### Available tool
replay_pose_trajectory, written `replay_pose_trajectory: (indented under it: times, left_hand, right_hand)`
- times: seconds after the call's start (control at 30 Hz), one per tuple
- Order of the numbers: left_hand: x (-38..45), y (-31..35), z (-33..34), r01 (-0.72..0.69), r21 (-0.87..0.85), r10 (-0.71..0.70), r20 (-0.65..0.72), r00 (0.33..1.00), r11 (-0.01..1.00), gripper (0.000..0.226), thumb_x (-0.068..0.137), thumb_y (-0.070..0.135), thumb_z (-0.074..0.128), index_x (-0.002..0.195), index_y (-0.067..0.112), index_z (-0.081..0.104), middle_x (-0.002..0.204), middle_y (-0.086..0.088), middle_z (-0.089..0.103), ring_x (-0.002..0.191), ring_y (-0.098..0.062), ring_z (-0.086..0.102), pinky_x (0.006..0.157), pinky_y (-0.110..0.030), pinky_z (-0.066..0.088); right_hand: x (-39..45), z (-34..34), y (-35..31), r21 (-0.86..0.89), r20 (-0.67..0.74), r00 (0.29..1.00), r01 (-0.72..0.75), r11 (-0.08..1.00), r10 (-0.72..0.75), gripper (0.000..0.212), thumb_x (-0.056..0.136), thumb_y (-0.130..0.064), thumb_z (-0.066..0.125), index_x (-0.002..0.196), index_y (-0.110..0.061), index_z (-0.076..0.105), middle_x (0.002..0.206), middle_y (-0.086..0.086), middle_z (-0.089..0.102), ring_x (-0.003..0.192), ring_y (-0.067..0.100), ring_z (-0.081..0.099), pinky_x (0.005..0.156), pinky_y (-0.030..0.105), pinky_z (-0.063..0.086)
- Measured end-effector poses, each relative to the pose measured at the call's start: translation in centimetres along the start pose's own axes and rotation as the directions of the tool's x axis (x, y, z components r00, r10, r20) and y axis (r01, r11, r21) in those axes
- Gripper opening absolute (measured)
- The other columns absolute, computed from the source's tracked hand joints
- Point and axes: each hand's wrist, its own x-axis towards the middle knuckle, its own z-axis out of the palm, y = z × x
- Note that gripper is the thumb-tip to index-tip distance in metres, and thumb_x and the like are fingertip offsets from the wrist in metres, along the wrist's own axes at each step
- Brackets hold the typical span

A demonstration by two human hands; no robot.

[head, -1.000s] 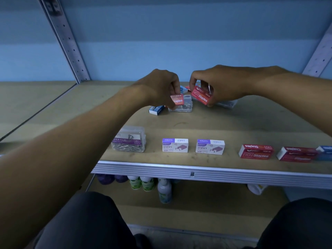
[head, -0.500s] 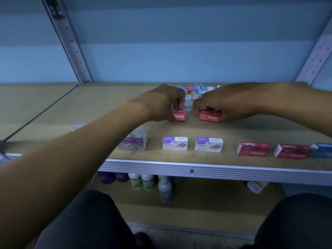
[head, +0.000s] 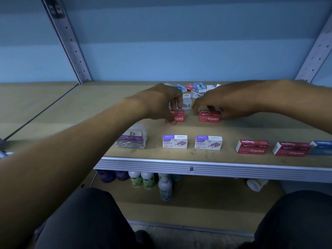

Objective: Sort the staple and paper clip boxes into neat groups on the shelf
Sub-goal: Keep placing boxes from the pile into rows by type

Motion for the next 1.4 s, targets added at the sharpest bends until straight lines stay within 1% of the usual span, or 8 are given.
replay_pose_trajectory:
  times: [0.13, 0.2, 0.3, 0.43, 0.6, 0.87, 1.1, 1.4]
  left_hand:
    - [-0.2, 0.0, -0.4, -0.001, -0.010, 0.001, -0.001, 1.000, 1.000, 0.038, 0.071, 0.025, 0.086, 0.104, 0.027, 0.067, 0.098, 0.012, 0.066, 0.077, 0.003, 0.054, 0.076, -0.025, 0.048]
    - [-0.3, 0.0, -0.5, 0.004, -0.001, -0.004, -0.002, 1.000, 1.000, 0.032, 0.074, 0.025, 0.083, 0.103, 0.027, 0.069, 0.097, 0.013, 0.067, 0.077, 0.007, 0.054, 0.070, -0.016, 0.045]
    - [-0.3, 0.1, -0.6, 0.014, 0.006, -0.014, -0.007, 1.000, 1.000, 0.027, 0.075, 0.026, 0.081, 0.101, 0.027, 0.072, 0.097, 0.015, 0.068, 0.077, 0.009, 0.054, 0.065, -0.009, 0.039]
    - [-0.2, 0.2, -0.4, 0.009, 0.022, -0.009, 0.000, 1.000, 1.000, 0.021, 0.078, 0.028, 0.079, 0.098, 0.029, 0.073, 0.097, 0.015, 0.069, 0.083, 0.002, 0.057, 0.068, -0.013, 0.042]
    - [-0.3, 0.3, -0.3, -0.017, 0.060, 0.020, -0.044, 0.999, 0.998, 0.017, 0.083, 0.022, 0.070, 0.098, 0.026, 0.076, 0.092, 0.013, 0.064, 0.088, -0.006, 0.058, 0.072, -0.020, 0.043]
    - [-0.3, 2.6, -0.5, -0.086, 0.044, 0.090, -0.102, 0.991, 0.995, 0.020, 0.082, 0.014, 0.067, 0.095, 0.023, 0.078, 0.089, 0.009, 0.072, 0.077, -0.003, 0.060, 0.060, -0.001, 0.036]
    - [0.7, 7.4, -0.3, -0.168, 0.010, 0.168, -0.102, 0.981, 0.986, 0.013, 0.080, 0.023, 0.071, 0.089, 0.028, 0.078, 0.085, 0.015, 0.072, 0.074, 0.005, 0.060, 0.080, -0.027, 0.054]
    - [2.5, 12.5, 1.3, -0.231, -0.026, 0.230, -0.051, 0.972, 0.973, 0.012, 0.078, 0.028, 0.076, 0.090, 0.026, 0.078, 0.083, 0.012, 0.074, 0.079, -0.001, 0.066, 0.075, -0.024, 0.054]
  right_hand:
    - [-0.5, -1.2, 0.4, 0.100, 0.042, 0.993, -0.112, 0.989, 0.109, 0.041, 0.095, -0.026, 0.060, 0.127, -0.049, 0.050, 0.100, -0.025, 0.058, 0.086, -0.006, 0.051, 0.081, 0.028, 0.045]
    - [-0.6, -1.4, 0.4, 0.167, 0.031, 0.991, -0.134, 0.977, 0.130, 0.035, 0.094, -0.031, 0.064, 0.123, -0.047, 0.054, 0.103, -0.026, 0.061, 0.089, -0.008, 0.051, 0.081, 0.026, 0.042]
    - [-0.4, -1.0, 0.0, 0.216, 0.017, 0.988, -0.152, 0.964, 0.152, 0.027, 0.093, -0.037, 0.066, 0.119, -0.044, 0.061, 0.106, -0.022, 0.066, 0.090, -0.006, 0.055, 0.081, 0.026, 0.044]
    - [0.1, -0.3, -0.3, 0.193, -0.018, 0.987, -0.153, 0.969, 0.160, 0.024, 0.093, -0.033, 0.067, 0.117, -0.035, 0.067, 0.107, -0.013, 0.070, 0.097, 0.010, 0.061, 0.089, 0.031, 0.051]
    - [0.5, 0.3, -0.1, 0.190, -0.074, 0.980, -0.166, 0.968, 0.183, 0.021, 0.093, -0.027, 0.065, 0.112, -0.033, 0.070, 0.097, -0.014, 0.071, 0.092, 0.008, 0.062, 0.086, 0.033, 0.052]
    - [-2.0, -0.1, 0.6, 0.200, -0.123, 0.975, -0.157, 0.967, 0.184, 0.021, 0.091, -0.025, 0.065, 0.108, -0.037, 0.070, 0.093, -0.021, 0.066, 0.091, 0.005, 0.060, 0.086, 0.032, 0.051]
    - [-6.7, 0.0, 1.2, 0.197, -0.140, 0.968, -0.177, 0.964, 0.206, 0.021, 0.088, -0.026, 0.071, 0.106, -0.036, 0.072, 0.091, -0.020, 0.069, 0.082, -0.007, 0.058, 0.083, 0.028, 0.052]
    - [-11.6, 0.8, 2.5, 0.213, -0.095, 0.957, -0.250, 0.945, 0.274, 0.018, 0.085, -0.028, 0.075, 0.101, -0.035, 0.073, 0.088, -0.021, 0.071, 0.082, -0.007, 0.063, 0.087, 0.032, 0.055]
